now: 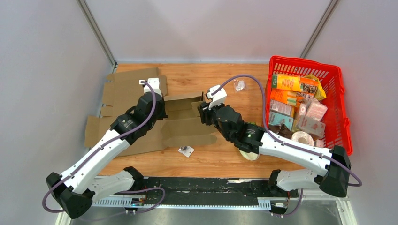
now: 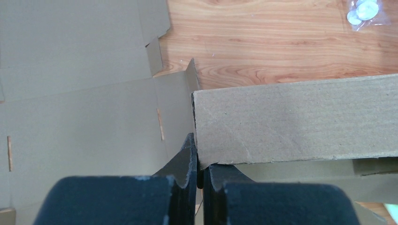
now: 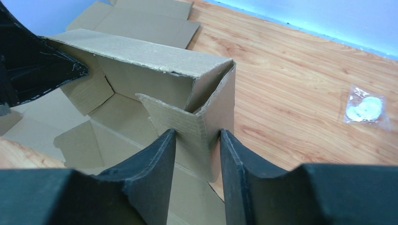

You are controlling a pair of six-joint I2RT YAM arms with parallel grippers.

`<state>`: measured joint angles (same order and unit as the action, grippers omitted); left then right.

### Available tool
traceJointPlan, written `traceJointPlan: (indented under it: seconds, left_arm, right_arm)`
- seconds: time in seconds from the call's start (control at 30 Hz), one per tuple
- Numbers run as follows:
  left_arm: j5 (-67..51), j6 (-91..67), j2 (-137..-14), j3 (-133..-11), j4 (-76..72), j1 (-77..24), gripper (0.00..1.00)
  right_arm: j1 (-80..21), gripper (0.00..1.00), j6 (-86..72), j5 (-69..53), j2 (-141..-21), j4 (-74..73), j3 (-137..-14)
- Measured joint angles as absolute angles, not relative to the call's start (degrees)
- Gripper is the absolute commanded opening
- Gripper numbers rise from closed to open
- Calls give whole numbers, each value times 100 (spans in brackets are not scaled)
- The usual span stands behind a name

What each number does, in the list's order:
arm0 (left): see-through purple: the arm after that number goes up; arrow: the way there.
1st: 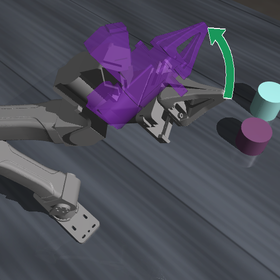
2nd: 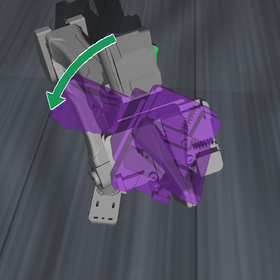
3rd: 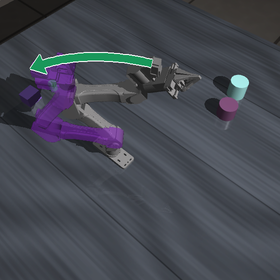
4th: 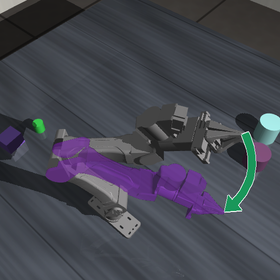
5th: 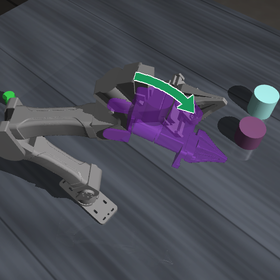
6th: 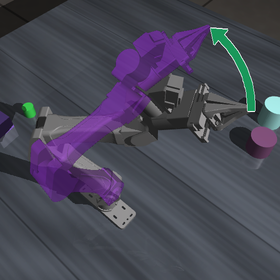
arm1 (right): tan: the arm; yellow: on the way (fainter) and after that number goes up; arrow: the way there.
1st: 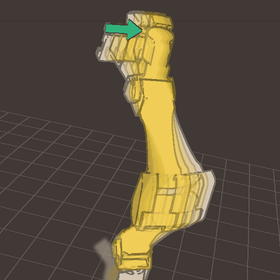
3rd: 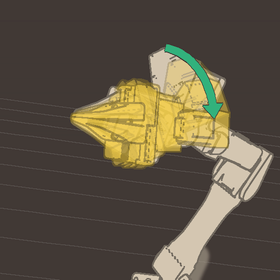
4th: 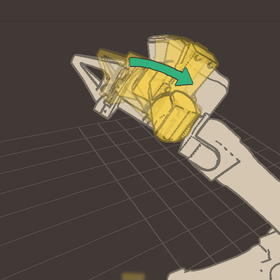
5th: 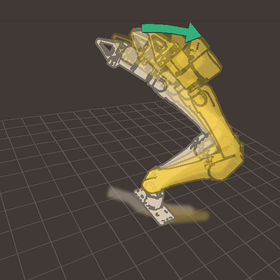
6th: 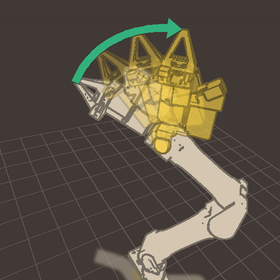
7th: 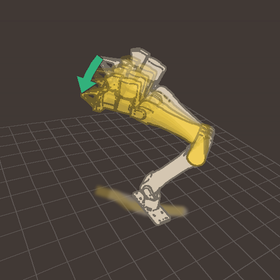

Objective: Fold the paper box

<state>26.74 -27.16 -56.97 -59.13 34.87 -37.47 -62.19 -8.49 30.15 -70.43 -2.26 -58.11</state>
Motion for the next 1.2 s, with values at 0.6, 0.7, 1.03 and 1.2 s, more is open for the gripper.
traceJointPlan:
  seconds: [0.6,0.7,1.03,1.2]
  left_arm:
    - [3015,-2794,-5986,-6152,3448,-4049,0]
    - [3017,-2823,-5990,-6152,3446,-4056,0]
    - [3028,-2749,-6233,-6189,3188,-4128,0]
    - [3052,-2506,-6563,-5839,2117,-4152,0]
  right_arm:
    - [-5961,44,-917,3400,-6884,-137,-5551]
    - [-5911,51,-908,3398,-6853,-106,-5531]
    - [-5734,81,-862,2821,-6348,-54,-4906]
    - [-4963,88,-932,2196,-5730,113,-4193]
